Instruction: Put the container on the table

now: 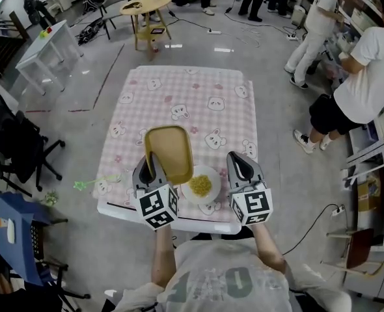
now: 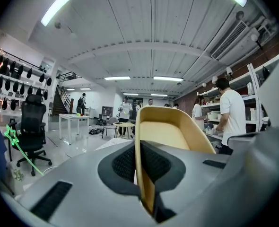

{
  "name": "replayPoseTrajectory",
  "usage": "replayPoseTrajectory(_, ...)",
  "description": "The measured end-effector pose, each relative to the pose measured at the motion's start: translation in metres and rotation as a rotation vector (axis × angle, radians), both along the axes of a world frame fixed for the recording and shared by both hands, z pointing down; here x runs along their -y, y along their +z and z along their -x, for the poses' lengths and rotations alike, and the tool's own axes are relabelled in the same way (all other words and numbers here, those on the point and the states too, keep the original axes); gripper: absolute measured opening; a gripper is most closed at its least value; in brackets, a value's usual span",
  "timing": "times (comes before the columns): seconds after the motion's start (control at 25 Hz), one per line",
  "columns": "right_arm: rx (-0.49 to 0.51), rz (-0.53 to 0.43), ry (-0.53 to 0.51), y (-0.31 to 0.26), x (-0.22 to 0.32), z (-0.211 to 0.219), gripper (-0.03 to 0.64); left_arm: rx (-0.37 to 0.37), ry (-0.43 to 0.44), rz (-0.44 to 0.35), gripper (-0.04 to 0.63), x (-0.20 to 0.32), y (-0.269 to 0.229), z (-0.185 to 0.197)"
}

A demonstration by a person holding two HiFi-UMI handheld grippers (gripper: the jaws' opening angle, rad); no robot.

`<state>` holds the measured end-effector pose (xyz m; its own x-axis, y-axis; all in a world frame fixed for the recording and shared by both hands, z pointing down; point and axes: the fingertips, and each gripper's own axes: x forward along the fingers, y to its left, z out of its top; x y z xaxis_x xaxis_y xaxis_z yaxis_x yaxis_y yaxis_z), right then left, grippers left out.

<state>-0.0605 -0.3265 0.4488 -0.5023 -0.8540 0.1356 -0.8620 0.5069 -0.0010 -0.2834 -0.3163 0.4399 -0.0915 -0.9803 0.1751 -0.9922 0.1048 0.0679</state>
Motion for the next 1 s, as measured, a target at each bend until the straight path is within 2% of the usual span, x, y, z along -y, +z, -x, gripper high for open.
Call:
replayPoseTrajectory(0.2,0.001,-0.017,-0.036,-0.006,0.032,0.011,0.031,0.006,-0.042,0.007,0.028,0.019,-0.004,0.008)
replayPoseTrajectory(0.48,-0.003,-0.021,-0.099,-0.007,0.046,0.019,0.031,0.025,-0.102,0.012,0.028,0.024,-0.007,0.012)
replayPoseTrajectory(0.8,0.011,0.008,-0.118,0.005,0.054,0.022,0.031,0.034,-0.118,0.053,0.028,0.031,0.01,0.016)
replayPoseTrajectory(1.0,0.026,0.021,-0.116,0.006,0.059,0.014,0.031,0.05,-0.11,0.044,0.028,0.052,0.001,0.015)
